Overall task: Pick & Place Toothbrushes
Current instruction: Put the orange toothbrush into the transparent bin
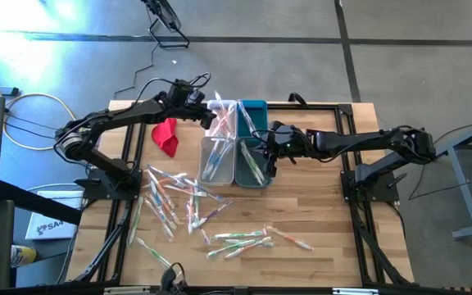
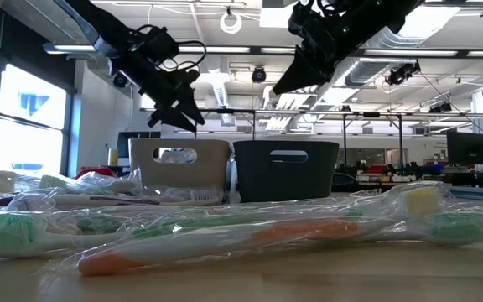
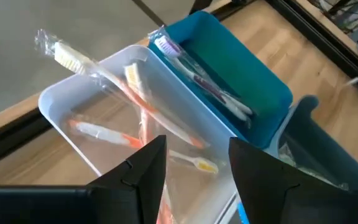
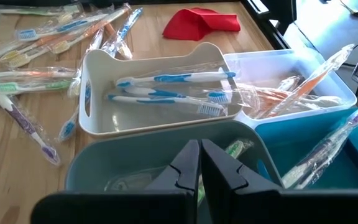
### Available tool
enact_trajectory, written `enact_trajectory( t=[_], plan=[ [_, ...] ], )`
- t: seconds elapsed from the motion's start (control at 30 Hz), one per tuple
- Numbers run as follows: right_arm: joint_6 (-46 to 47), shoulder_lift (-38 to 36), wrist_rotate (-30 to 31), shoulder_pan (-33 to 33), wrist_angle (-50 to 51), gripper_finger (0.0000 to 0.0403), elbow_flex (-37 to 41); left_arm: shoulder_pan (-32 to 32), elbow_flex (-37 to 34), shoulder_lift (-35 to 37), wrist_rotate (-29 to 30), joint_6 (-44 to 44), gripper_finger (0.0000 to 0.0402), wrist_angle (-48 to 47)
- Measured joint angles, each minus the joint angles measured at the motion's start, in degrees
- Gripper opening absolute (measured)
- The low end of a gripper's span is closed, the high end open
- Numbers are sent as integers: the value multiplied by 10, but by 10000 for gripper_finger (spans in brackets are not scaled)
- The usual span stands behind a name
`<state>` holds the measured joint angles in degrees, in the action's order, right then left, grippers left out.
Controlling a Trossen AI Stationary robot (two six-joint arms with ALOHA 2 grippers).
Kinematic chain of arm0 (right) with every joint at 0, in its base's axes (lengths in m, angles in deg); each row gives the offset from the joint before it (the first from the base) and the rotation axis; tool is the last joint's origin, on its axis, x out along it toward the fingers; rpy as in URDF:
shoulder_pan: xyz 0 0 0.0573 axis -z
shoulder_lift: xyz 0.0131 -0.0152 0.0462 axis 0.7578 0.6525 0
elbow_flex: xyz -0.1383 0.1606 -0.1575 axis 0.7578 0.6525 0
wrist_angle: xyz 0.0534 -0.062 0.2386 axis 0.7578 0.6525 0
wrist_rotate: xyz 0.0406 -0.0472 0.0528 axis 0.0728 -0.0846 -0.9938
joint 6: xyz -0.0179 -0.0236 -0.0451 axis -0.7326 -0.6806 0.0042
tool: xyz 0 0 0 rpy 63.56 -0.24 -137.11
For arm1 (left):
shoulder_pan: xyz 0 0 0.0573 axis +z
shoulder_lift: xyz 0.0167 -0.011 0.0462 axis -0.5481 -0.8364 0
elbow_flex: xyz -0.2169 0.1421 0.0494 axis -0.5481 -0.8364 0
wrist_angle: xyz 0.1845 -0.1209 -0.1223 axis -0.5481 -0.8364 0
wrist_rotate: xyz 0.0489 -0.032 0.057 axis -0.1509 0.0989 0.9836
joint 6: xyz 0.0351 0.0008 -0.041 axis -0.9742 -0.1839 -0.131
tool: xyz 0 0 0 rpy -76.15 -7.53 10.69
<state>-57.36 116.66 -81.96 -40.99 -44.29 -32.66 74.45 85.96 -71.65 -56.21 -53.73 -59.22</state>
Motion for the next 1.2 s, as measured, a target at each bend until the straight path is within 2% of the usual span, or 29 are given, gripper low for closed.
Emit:
enact_trajectory(
  t=[0.13, 0.33, 0.5, 0.8, 0.9, 1.03, 1.2],
  plan=[
    [0, 0, 0, 0, -6, 9, 0, -1, 0, -1, 1, -39, 168, -5],
    [0, 0, 0, 0, -8, 9, 0, -40, -17, -2, 20, -75, 167, -8],
    [-27, -5, -2, 0, -5, 5, 0, -85, -34, -2, 94, -80, 167, 11],
    [-30, -86, -8, 12, 48, 3, 11, -157, -40, 3, 219, -78, 167, 56],
    [-13, -129, -18, 16, 40, 3, 59, -181, -40, 3, 234, -77, 167, 65],
    [28, -207, -16, 16, -27, 3, 161, -218, -40, 3, 243, -79, 160, 63],
    [49, -310, -17, 16, -179, 3, 289, -266, -40, 3, 272, -96, 124, 89]
  ],
)
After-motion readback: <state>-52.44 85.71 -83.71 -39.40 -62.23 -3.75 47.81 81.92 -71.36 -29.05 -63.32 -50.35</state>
